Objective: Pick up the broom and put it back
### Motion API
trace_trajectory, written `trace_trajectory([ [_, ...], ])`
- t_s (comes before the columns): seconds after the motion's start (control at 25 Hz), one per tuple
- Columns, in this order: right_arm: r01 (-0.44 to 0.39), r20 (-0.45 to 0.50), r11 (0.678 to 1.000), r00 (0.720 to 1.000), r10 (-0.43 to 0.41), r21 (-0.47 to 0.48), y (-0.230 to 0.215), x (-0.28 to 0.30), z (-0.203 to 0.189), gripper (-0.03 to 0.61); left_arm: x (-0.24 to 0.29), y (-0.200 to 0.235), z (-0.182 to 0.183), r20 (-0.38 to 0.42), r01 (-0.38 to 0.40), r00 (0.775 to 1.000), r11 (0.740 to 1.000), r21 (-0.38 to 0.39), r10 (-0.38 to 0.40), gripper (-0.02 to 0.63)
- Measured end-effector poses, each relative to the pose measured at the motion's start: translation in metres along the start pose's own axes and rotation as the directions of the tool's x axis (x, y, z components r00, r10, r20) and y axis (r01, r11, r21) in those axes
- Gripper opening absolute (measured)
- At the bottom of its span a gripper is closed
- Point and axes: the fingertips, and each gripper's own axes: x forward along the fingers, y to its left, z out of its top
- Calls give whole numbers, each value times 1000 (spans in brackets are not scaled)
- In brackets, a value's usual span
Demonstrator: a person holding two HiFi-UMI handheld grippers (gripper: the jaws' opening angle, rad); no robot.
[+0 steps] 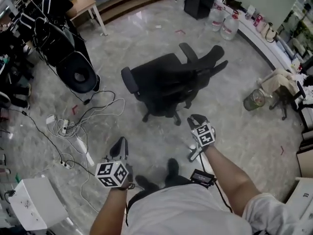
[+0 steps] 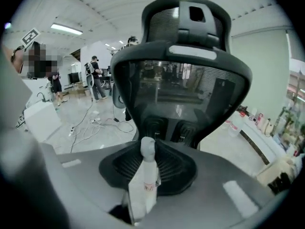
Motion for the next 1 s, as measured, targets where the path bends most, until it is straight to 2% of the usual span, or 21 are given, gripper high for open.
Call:
trace_trajectory([
  [0.2, 6, 50, 997, 999, -10, 79, -40, -9, 30, 77, -10, -42, 39, 44, 2, 999, 998, 55, -4, 8],
  [0.4, -17, 78, 994, 997, 9, 109, -49, 20, 68, 78, -14, -46, 57, 88, -32, 996, 997, 76, 25, 8],
  [0.64, -48, 99, 982, 995, 31, 181, -49, 53, 99, 80, -27, -33, 63, 131, -103, 987, 993, 51, 96, 8],
  [0.92, -63, 107, 985, 993, 46, 159, -42, 78, 120, 87, -32, -17, 66, 146, -148, 979, 989, 10, 145, 8],
  [1.0, -68, 101, 987, 993, 53, 147, -41, 80, 122, 112, -30, -16, 65, 149, -153, 977, 988, -1, 151, 8],
])
